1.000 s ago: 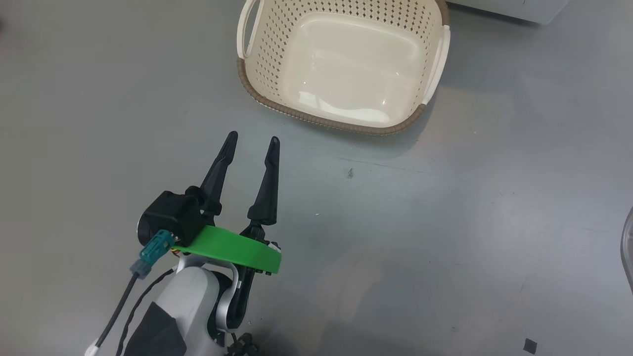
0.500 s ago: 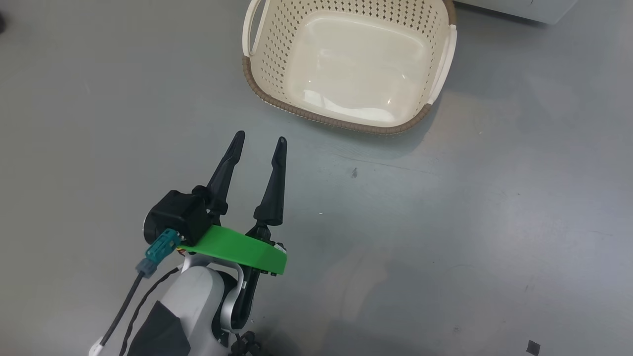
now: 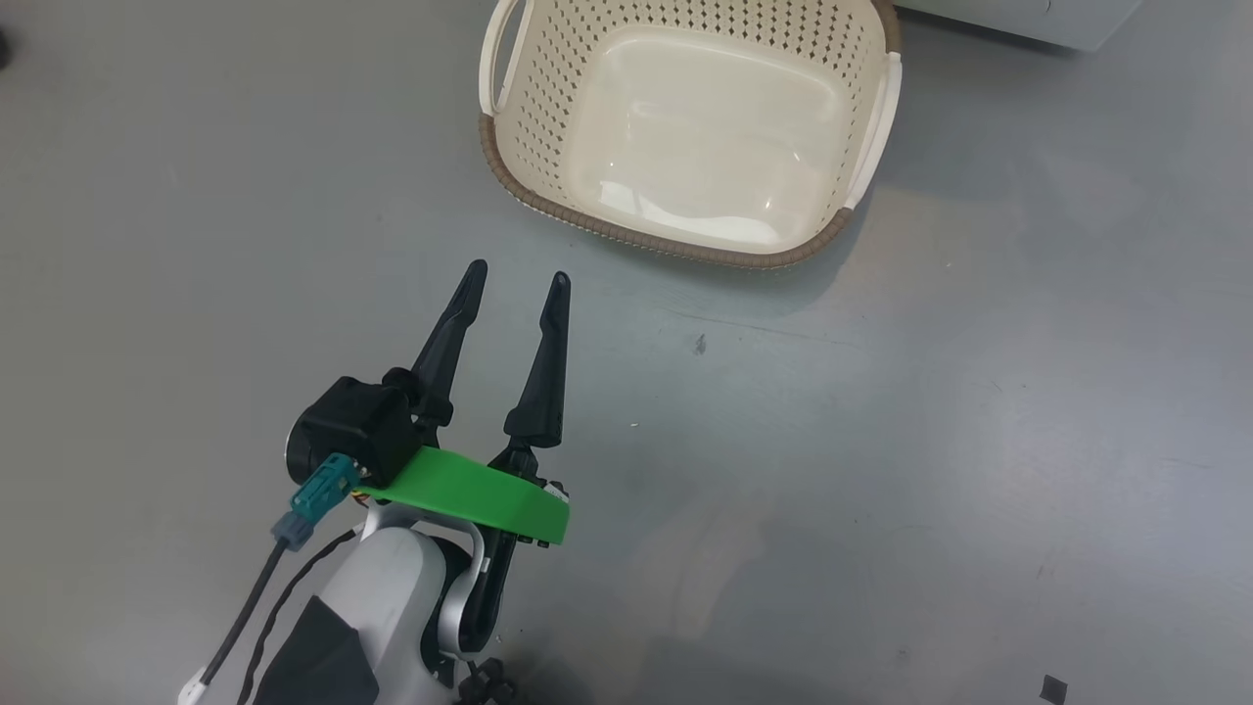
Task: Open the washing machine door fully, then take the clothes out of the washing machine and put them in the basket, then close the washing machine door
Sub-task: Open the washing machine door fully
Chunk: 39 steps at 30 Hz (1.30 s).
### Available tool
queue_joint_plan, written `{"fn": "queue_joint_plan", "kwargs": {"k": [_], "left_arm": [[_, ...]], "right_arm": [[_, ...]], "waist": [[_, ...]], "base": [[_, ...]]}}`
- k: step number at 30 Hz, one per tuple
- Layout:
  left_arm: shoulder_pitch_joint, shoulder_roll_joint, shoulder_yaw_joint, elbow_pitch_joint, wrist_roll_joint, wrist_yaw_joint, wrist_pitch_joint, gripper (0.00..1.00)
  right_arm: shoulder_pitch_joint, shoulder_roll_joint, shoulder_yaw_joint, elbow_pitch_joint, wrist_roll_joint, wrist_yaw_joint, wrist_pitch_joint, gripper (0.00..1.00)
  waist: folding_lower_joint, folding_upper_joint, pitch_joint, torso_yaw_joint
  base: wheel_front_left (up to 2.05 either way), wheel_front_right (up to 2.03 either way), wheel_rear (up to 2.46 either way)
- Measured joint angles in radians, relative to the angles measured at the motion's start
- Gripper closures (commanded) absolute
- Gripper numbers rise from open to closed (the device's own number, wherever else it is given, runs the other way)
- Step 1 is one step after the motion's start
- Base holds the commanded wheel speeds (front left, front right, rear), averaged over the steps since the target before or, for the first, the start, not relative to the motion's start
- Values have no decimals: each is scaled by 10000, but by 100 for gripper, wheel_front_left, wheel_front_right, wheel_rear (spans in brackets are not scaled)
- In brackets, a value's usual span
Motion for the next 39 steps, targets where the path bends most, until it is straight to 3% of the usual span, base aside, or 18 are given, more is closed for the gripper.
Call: {"fn": "queue_joint_plan", "kwargs": {"k": [16, 39], "left_arm": [[-12, -2, -13, 125, 0, 44, 0, 0], [23, -2, 92, 424, 104, 46, 0, 0]], "right_arm": [[128, -40, -109, 662, 203, 0, 360, 100], [1546, 324, -100, 1087, 383, 2, 779, 100]], "waist": [[0, 0, -377, -49], [0, 0, -1432, -246]], "base": [[0, 0, 0], [0, 0, 0]]}}
